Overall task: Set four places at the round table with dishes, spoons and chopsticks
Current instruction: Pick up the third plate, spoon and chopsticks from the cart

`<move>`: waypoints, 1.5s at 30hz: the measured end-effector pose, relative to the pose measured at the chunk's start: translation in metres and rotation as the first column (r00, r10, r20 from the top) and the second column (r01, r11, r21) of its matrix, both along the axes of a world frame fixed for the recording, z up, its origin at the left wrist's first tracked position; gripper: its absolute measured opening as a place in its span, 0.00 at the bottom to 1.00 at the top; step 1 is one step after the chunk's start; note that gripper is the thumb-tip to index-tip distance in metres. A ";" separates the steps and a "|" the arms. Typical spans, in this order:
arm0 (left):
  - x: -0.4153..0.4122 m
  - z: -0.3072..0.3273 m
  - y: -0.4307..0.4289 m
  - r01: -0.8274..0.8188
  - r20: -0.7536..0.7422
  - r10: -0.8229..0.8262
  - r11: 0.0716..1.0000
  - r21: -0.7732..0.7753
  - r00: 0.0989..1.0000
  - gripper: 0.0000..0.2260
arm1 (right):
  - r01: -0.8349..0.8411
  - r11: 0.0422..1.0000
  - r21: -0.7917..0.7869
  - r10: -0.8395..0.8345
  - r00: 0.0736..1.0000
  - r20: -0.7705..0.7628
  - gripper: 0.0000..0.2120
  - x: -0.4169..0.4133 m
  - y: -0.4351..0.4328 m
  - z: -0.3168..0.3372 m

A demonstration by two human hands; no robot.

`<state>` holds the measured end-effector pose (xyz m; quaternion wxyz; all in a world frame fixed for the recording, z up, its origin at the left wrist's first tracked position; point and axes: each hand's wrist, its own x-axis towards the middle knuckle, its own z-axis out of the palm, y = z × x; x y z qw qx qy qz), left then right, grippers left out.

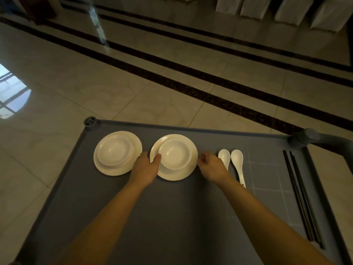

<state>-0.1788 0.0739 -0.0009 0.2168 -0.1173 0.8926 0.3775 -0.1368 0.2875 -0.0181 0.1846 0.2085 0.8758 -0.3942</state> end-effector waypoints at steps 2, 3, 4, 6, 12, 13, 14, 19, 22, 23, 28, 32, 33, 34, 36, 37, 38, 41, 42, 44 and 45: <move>-0.004 -0.007 -0.001 -0.002 0.002 0.002 1.000 0.013 1.000 0.25 | 0.028 0.999 -0.043 -0.027 0.999 0.018 0.13 -0.001 -0.003 -0.006; -0.006 -0.010 -0.001 -0.003 0.007 0.003 1.000 0.029 1.000 0.26 | 0.040 0.997 -0.068 -0.039 0.999 0.014 0.13 -0.002 -0.004 -0.008; -0.006 -0.012 -0.002 -0.007 0.013 0.007 0.999 0.050 1.000 0.27 | 0.050 0.995 -0.088 -0.050 0.999 0.006 0.13 -0.002 -0.005 -0.011; -0.009 -0.017 -0.002 -0.030 0.025 0.028 0.994 0.104 0.999 0.28 | 0.074 0.990 -0.117 -0.076 0.997 -0.013 0.13 -0.002 -0.007 -0.015; -0.022 -0.021 0.001 -0.181 0.085 0.167 0.960 0.214 0.982 0.23 | 0.167 0.976 -0.140 -0.174 0.984 -0.040 0.12 -0.001 -0.011 -0.025; -0.024 -0.022 0.001 -0.184 0.097 0.166 0.956 0.229 0.981 0.23 | 0.180 0.973 -0.143 -0.188 0.981 -0.043 0.12 0.000 -0.011 -0.026; -0.025 -0.019 0.001 -0.185 0.110 0.163 0.953 0.241 0.980 0.23 | 0.192 0.970 -0.151 -0.201 0.979 -0.044 0.12 0.002 -0.011 -0.026; -0.031 -0.019 0.008 -0.167 0.154 0.123 0.934 0.316 0.980 0.22 | 0.249 0.952 -0.178 -0.268 0.959 -0.092 0.11 0.016 -0.002 -0.017; -0.027 -0.012 0.018 -0.143 0.185 0.076 0.913 0.382 0.980 0.29 | 0.294 0.934 -0.202 -0.327 0.932 -0.154 0.13 0.031 0.007 -0.005; -0.026 -0.012 0.021 -0.134 0.192 0.060 0.905 0.403 0.980 0.32 | 0.308 0.929 -0.206 -0.344 0.924 -0.170 0.13 0.037 0.010 -0.001; -0.017 -0.012 0.047 -0.085 0.188 -0.003 0.883 0.461 0.982 0.29 | 0.389 0.889 -0.242 -0.435 0.883 -0.178 0.13 0.066 0.027 0.013; -0.011 -0.021 0.067 -0.015 0.171 -0.082 0.865 0.502 0.982 0.39 | 0.440 0.842 -0.310 -0.511 0.836 -0.201 0.14 0.091 0.041 0.022; -0.009 -0.022 0.073 -0.003 0.176 -0.101 0.859 0.512 0.979 0.39 | 0.454 0.831 -0.321 -0.530 0.823 -0.207 0.14 0.097 0.045 0.022; -0.006 -0.019 0.079 0.000 0.179 -0.110 0.851 0.525 0.978 0.40 | 0.467 0.823 -0.323 -0.544 0.813 -0.210 0.14 0.102 0.048 0.023; 0.001 -0.018 0.090 0.021 0.171 -0.137 0.835 0.549 0.976 0.40 | 0.487 0.815 -0.313 -0.561 0.799 -0.218 0.15 0.113 0.053 0.024; 0.005 -0.014 0.095 0.037 0.159 -0.151 0.828 0.559 0.976 0.39 | 0.492 0.813 -0.311 -0.567 0.792 -0.226 0.15 0.118 0.055 0.025; 0.009 -0.010 0.100 0.042 0.152 -0.153 0.827 0.561 0.976 0.37 | 0.493 0.812 -0.311 -0.569 0.788 -0.236 0.14 0.123 0.058 0.026; 0.022 -0.001 0.117 0.037 0.106 -0.120 0.814 0.580 0.987 0.21 | 0.496 0.795 -0.349 -0.591 0.763 -0.262 0.13 0.136 0.065 0.028; 0.026 0.000 0.122 0.016 0.096 -0.087 0.816 0.578 0.992 0.16 | 0.500 0.787 -0.362 -0.601 0.754 -0.265 0.14 0.140 0.067 0.028; 0.031 0.000 0.129 -0.012 0.069 -0.032 0.826 0.563 0.997 0.14 | 0.502 0.775 -0.384 -0.613 0.745 -0.263 0.14 0.146 0.072 0.027; 0.033 0.001 0.133 -0.021 0.057 -0.013 0.826 0.563 0.998 0.15 | 0.498 0.767 -0.404 -0.619 0.740 -0.262 0.14 0.149 0.074 0.028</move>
